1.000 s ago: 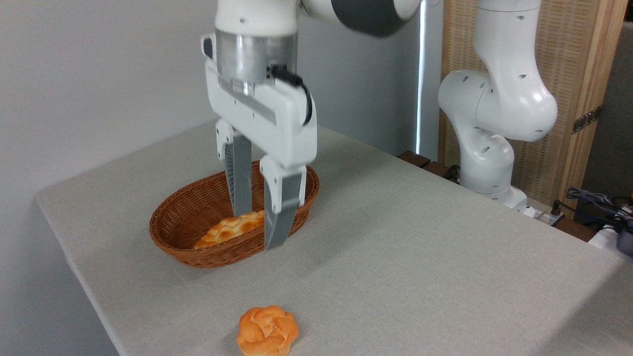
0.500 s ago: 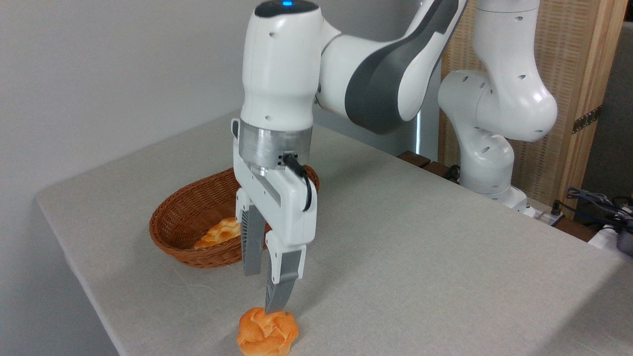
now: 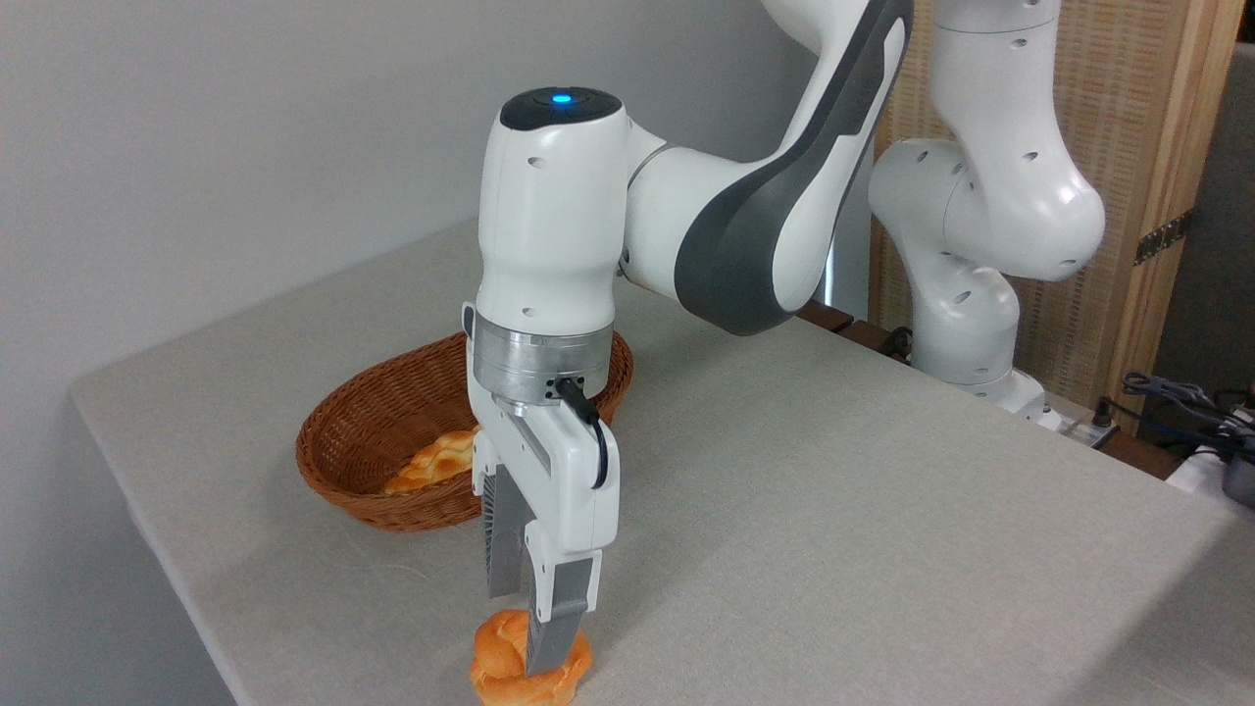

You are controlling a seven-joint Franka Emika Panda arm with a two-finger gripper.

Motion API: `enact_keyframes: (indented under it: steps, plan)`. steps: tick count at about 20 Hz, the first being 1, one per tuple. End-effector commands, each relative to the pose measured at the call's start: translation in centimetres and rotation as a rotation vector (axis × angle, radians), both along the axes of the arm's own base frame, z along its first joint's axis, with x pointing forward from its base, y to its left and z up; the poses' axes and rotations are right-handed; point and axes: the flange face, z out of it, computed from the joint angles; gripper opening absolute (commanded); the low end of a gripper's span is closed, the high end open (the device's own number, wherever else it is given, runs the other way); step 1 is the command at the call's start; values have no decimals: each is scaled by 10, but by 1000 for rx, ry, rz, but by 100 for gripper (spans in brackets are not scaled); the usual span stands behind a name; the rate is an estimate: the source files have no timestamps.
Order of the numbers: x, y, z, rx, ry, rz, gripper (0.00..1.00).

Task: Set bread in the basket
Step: 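Lower the open gripper down around the orange bread roll, then close the gripper fingers on the orange bread roll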

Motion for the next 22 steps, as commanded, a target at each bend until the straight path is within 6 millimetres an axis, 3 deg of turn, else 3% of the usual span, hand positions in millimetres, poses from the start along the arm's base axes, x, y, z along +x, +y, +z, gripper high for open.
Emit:
enact_keyframes:
  steps: [1,5,17,20,22]
  plan:
    - [0,3,-3,16,-13,-16,100]
    - [0,13,-3,31,-13,-39,100]
    - [3,13,-21,29,6,-46,98]
    - [5,12,-23,31,-8,-49,53]
    - [5,12,-24,30,-3,-49,35]
